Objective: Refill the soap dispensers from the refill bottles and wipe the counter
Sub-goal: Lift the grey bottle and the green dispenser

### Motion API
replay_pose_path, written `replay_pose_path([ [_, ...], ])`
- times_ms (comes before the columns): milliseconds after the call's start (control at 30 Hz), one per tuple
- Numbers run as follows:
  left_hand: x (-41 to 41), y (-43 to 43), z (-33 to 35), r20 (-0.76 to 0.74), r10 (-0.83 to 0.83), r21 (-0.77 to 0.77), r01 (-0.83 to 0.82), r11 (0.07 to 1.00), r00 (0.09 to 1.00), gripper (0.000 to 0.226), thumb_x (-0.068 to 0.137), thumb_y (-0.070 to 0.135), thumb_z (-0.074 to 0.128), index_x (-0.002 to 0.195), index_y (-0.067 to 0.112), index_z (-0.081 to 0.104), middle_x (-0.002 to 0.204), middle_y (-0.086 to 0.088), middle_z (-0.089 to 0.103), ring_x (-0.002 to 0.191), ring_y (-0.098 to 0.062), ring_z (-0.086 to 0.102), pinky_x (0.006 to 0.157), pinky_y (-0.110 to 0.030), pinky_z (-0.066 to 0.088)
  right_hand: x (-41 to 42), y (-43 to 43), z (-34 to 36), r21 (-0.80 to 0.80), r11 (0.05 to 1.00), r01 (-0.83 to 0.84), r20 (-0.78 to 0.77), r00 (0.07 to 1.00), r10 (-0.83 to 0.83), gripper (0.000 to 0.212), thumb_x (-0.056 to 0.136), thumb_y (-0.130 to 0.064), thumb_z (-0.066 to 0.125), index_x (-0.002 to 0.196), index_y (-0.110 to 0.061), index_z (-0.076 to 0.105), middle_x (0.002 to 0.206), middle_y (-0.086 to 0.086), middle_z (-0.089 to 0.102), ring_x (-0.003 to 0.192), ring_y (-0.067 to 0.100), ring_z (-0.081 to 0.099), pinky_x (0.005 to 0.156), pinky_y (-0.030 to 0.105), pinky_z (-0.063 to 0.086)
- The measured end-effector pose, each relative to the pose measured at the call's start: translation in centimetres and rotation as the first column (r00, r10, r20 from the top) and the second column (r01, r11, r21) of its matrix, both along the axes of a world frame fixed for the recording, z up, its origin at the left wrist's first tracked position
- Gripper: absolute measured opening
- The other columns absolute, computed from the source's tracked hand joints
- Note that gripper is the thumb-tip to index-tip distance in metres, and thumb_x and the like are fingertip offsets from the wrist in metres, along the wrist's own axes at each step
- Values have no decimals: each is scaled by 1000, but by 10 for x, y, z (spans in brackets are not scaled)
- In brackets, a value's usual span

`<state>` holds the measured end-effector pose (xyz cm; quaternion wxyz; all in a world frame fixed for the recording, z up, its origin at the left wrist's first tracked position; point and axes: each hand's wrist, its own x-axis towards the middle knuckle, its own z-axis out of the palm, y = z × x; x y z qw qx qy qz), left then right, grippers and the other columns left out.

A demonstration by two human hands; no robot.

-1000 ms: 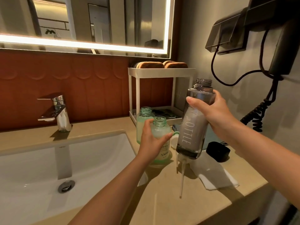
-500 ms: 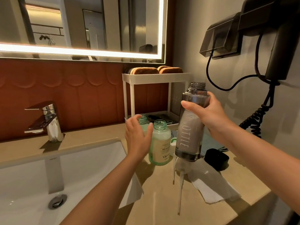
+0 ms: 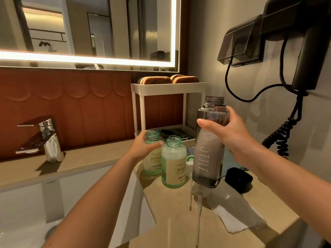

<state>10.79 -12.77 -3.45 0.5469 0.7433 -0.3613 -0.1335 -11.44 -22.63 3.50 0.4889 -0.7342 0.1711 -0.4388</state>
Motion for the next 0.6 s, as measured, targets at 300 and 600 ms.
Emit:
replay_pose_path([
  [300,5,17,-8,157,96,-2,-97,995,983,93,47,64,75,125,21,52,121,1,61,110,-20,58,91,-46,51,-4,15,1,-15,998,-60,-4,998,60,59,65,-37,77,115,-32,47,103,-11,61,97,6,57,78,25,47],
  [600,-33,94,26,244,40,-67,-24,997,969,40,69,32,78,103,28,59,98,12,65,94,-8,60,72,-25,47,-12,47,2,-7,987,-162,-18,987,162,55,58,-38,75,107,-34,49,100,-12,62,91,5,60,69,20,47],
])
